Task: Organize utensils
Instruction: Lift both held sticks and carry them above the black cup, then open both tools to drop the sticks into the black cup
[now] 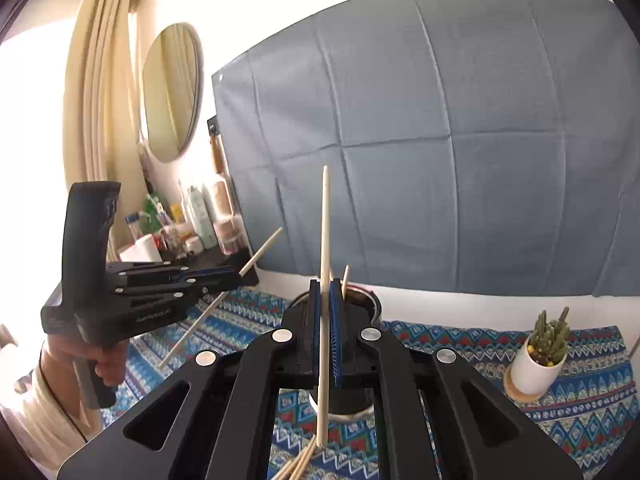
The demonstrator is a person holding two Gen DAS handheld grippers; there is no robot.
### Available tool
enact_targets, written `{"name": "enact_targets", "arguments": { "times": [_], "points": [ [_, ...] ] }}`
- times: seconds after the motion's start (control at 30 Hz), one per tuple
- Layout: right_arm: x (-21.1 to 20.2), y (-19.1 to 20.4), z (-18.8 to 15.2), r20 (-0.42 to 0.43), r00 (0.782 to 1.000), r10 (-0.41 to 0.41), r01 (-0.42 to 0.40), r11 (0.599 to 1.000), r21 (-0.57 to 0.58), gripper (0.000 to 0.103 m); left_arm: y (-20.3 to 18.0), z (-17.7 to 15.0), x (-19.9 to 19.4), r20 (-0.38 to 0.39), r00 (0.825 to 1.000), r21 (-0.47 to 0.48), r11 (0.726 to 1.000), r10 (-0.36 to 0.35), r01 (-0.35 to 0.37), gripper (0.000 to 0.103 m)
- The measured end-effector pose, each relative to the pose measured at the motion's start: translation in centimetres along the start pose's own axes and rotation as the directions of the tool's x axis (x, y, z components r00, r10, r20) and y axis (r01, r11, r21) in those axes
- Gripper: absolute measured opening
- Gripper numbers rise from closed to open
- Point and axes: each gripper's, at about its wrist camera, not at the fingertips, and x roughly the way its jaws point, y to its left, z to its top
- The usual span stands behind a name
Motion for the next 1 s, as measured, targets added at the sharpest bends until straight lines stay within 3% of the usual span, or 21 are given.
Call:
{"name": "enact_targets", "arguments": {
  "times": [0.07, 0.2, 0.27, 0.4, 0.5, 0.63, 0.8, 1.0],
  "points": [
    [1.5, -0.7, 0.6, 0.012, 1.0, 0.009, -0.01, 0.999, 0.036, 0.005, 0.8, 1.2, 0.3, 0.044, 0.998, -0.04, 0.998, -0.037, 0.039, 0.005],
    [3.8, -1.8, 0.8, 0.076, 0.994, 0.084, -0.091, 0.992, 0.089, 0.005, 2.1, 2.8, 0.5, 0.154, 0.979, -0.091, 0.984, -0.137, 0.152, 0.005],
    [4.7, -2.5, 0.6, 0.121, 0.985, 0.125, -0.14, 0.982, 0.124, 0.005, 2.3, 3.4, 0.5, 0.243, 0.954, -0.092, 0.975, -0.173, 0.2, 0.005],
    [7.0, -3.9, 0.2, 0.204, 0.968, 0.149, -0.189, 0.963, 0.191, 0.005, 2.7, 4.0, 1.3, 0.39, 0.883, -0.094, 0.943, -0.262, 0.321, 0.005],
    [8.7, -4.8, -0.5, 0.247, 0.956, 0.157, -0.214, 0.951, 0.225, 0.005, 2.6, 4.0, 3.0, 0.43, 0.869, -0.095, 0.945, -0.243, 0.312, 0.005],
    [10.3, -5.3, -1.7, 0.27, 0.952, 0.143, -0.209, 0.95, 0.231, 0.005, 3.2, 2.6, 5.5, 0.474, 0.836, -0.122, 0.919, -0.278, 0.374, 0.005],
    [10.9, -6.2, -3.2, 0.352, 0.92, 0.173, -0.263, 0.938, 0.226, 0.005, 3.7, 0.6, 8.1, 0.504, 0.829, -0.192, 0.904, -0.243, 0.382, 0.005],
    [12.1, -6.6, -4.6, 0.33, 0.931, 0.156, -0.247, 0.934, 0.257, 0.005, 4.0, -0.4, 9.5, 0.487, 0.842, -0.226, 0.898, -0.232, 0.378, 0.005]
  ]
}}
